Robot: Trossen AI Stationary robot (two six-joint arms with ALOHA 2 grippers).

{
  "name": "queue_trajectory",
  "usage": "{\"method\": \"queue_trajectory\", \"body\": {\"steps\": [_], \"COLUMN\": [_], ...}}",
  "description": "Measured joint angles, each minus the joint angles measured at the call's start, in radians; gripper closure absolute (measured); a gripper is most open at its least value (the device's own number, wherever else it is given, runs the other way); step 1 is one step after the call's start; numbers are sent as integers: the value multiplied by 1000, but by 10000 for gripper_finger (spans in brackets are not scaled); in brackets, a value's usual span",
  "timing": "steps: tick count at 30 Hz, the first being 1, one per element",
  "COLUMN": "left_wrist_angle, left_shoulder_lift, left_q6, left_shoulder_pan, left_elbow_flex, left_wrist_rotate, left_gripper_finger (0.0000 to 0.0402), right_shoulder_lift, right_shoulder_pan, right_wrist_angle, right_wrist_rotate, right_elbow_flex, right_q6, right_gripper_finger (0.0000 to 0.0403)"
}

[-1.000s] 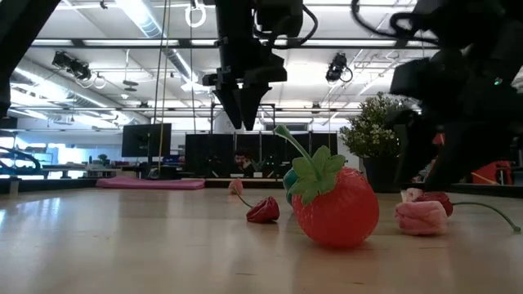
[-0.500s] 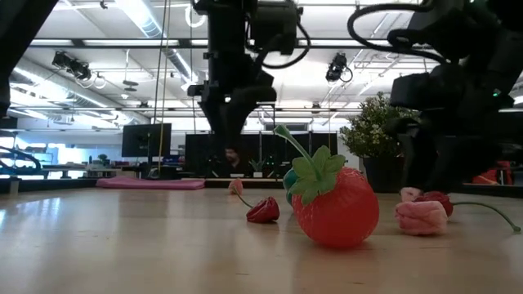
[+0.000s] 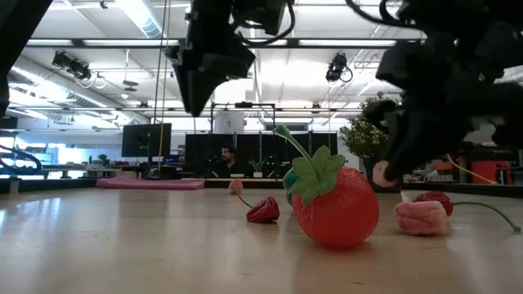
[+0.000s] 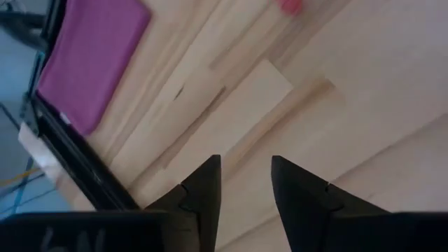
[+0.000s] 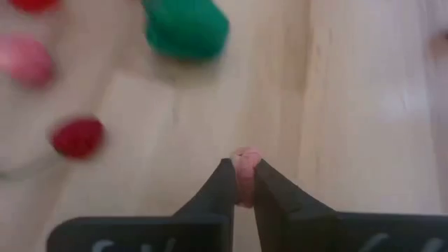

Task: Pick and placing Produce into tupperware
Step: Put the pink peach into the gray bin

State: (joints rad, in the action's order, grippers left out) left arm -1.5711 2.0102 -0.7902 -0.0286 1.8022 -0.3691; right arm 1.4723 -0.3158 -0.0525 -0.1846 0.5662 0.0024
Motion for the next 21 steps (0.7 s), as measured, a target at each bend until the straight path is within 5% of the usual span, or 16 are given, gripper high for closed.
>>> {"method": "queue_trajectory", "body": {"steps": [6, 21], "left_wrist_angle": [0, 0], "left_shoulder_lift": [-39, -308], "left_q6": [-72, -400], "left_shoulder_pan": [-90, -461], "left_elbow_flex": [-1, -1], "left_wrist_rotate": [35, -14], "left_gripper_finger": [280, 306], "right_shoulder_lift": [0, 20], "right_shoulder_pan": [-7, -96], "right_wrist_angle": [-52, -79], "right_wrist_rotate": [81, 86], "right_elbow_flex": [79, 380], "right_q6": [20, 15], "right_gripper_finger": [363, 368]}}
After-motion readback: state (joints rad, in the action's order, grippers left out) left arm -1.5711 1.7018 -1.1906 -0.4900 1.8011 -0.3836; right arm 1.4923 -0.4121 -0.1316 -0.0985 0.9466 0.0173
